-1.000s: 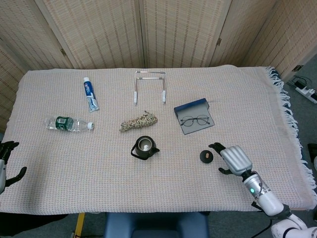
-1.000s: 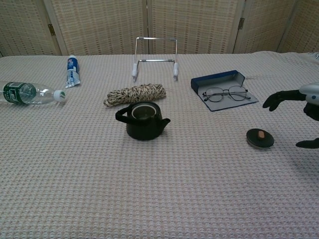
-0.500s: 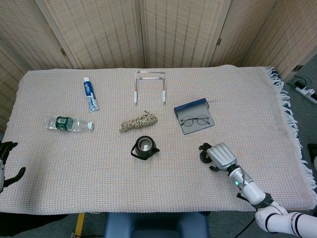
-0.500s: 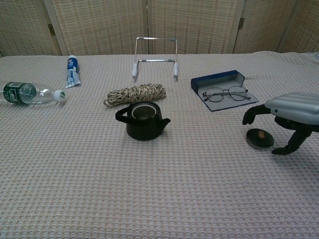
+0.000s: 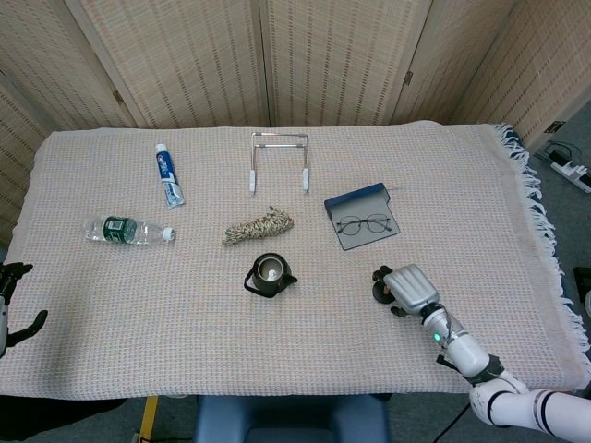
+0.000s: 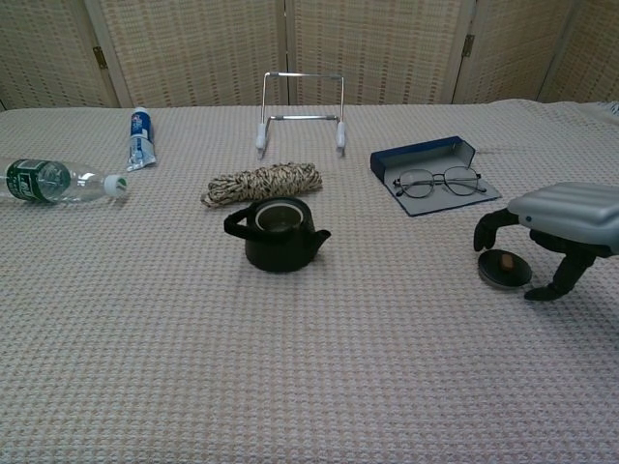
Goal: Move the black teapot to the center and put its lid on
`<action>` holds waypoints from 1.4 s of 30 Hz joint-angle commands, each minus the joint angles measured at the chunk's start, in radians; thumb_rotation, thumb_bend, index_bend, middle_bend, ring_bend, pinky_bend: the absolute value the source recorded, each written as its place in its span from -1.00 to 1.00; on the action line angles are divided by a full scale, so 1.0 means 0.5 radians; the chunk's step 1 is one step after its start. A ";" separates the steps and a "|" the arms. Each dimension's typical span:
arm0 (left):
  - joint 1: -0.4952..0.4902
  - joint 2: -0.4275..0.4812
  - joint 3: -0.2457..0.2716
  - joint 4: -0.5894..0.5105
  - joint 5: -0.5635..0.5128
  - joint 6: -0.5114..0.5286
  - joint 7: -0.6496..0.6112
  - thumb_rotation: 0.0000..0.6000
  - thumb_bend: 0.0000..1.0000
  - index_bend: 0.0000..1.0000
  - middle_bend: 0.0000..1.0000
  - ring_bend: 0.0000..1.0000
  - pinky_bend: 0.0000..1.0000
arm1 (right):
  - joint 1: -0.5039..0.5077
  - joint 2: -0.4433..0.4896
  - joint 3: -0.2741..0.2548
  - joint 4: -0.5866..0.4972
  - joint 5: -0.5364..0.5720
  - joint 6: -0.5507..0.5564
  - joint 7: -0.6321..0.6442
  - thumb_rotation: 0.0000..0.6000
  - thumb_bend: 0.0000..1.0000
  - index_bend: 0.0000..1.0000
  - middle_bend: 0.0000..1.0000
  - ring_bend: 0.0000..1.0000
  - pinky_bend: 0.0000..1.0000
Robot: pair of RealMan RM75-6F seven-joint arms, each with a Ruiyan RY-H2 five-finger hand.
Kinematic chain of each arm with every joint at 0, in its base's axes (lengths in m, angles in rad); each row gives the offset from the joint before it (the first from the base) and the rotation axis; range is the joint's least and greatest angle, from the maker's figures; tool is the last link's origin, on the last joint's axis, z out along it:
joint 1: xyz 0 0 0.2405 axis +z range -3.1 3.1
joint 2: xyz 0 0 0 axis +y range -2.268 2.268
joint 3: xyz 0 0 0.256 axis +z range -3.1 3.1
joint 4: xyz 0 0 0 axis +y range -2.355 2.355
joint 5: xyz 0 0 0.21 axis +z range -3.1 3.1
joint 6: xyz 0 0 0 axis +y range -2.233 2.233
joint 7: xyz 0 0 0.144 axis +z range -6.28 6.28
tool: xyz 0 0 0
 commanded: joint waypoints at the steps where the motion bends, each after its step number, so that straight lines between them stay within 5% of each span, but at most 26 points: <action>1: 0.003 -0.002 -0.004 0.004 0.004 -0.003 -0.005 1.00 -0.51 -0.65 -0.72 -0.80 -0.96 | 0.005 -0.007 -0.002 0.008 0.006 0.010 -0.002 1.00 -0.53 -0.40 -0.35 0.71 0.76; 17: 0.028 -0.008 -0.026 0.031 0.009 -0.025 -0.024 1.00 -0.51 -0.65 -0.72 -0.80 -0.95 | 0.029 -0.038 -0.019 0.013 0.039 0.056 -0.018 1.00 -0.53 -0.22 -0.19 0.73 0.79; 24: 0.034 -0.003 -0.036 0.031 0.015 -0.030 -0.026 1.00 -0.51 -0.65 -0.72 -0.80 -0.95 | 0.088 0.082 0.061 -0.191 0.007 0.080 0.032 1.00 -0.53 -0.21 -0.19 0.73 0.79; 33: 0.042 0.015 -0.041 -0.013 0.039 -0.019 0.006 1.00 -0.51 -0.65 -0.72 -0.80 -0.96 | 0.357 0.182 0.251 -0.456 0.080 -0.045 -0.131 1.00 -0.53 -0.20 -0.19 0.73 0.79; 42: 0.056 0.040 -0.048 -0.038 0.033 -0.018 0.015 1.00 -0.52 -0.65 -0.72 -0.80 -0.96 | 0.709 -0.004 0.354 -0.346 0.424 -0.232 -0.348 1.00 -0.53 -0.19 -0.19 0.73 0.79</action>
